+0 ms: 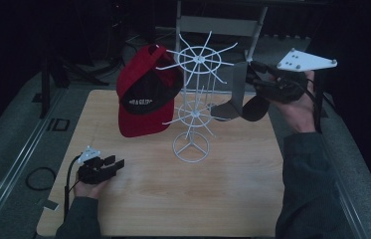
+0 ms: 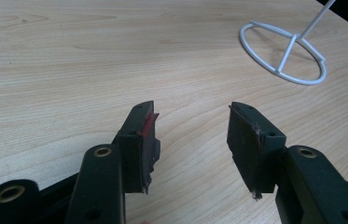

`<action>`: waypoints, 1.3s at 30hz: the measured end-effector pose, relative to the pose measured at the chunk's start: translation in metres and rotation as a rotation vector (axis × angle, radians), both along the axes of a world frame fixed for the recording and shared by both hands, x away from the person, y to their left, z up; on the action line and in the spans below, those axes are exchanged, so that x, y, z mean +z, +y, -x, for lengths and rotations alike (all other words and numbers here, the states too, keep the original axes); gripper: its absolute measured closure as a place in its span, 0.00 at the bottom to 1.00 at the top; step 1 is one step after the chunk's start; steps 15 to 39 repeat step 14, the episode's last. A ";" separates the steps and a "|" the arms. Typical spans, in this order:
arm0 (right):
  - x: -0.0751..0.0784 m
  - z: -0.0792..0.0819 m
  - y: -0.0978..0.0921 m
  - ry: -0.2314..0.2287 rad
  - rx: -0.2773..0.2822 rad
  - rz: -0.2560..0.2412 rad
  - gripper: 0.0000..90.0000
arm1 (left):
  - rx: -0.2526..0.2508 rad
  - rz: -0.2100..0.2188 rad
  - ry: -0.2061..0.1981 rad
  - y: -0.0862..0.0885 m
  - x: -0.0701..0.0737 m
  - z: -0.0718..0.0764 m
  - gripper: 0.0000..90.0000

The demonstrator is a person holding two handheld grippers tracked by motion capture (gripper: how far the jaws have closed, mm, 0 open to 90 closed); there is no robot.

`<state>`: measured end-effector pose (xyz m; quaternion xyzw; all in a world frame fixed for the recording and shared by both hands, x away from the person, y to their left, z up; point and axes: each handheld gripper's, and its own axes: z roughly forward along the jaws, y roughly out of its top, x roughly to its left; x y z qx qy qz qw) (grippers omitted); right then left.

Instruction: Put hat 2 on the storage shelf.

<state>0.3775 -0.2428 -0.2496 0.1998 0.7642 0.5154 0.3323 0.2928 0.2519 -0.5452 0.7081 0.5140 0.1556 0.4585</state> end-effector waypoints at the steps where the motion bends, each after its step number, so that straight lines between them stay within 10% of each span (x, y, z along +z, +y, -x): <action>1: -0.001 0.001 -0.001 -0.001 0.005 -0.001 0.49 | -0.001 -0.001 0.000 0.000 0.000 0.000 0.58; 10: -0.008 0.004 -0.022 -0.011 -0.039 -0.081 0.16 | -0.001 -0.002 0.002 0.000 0.000 0.000 0.58; 39: -0.010 0.005 -0.031 -0.012 -0.059 -0.115 0.14 | 0.002 0.002 0.003 0.000 0.000 -0.001 0.58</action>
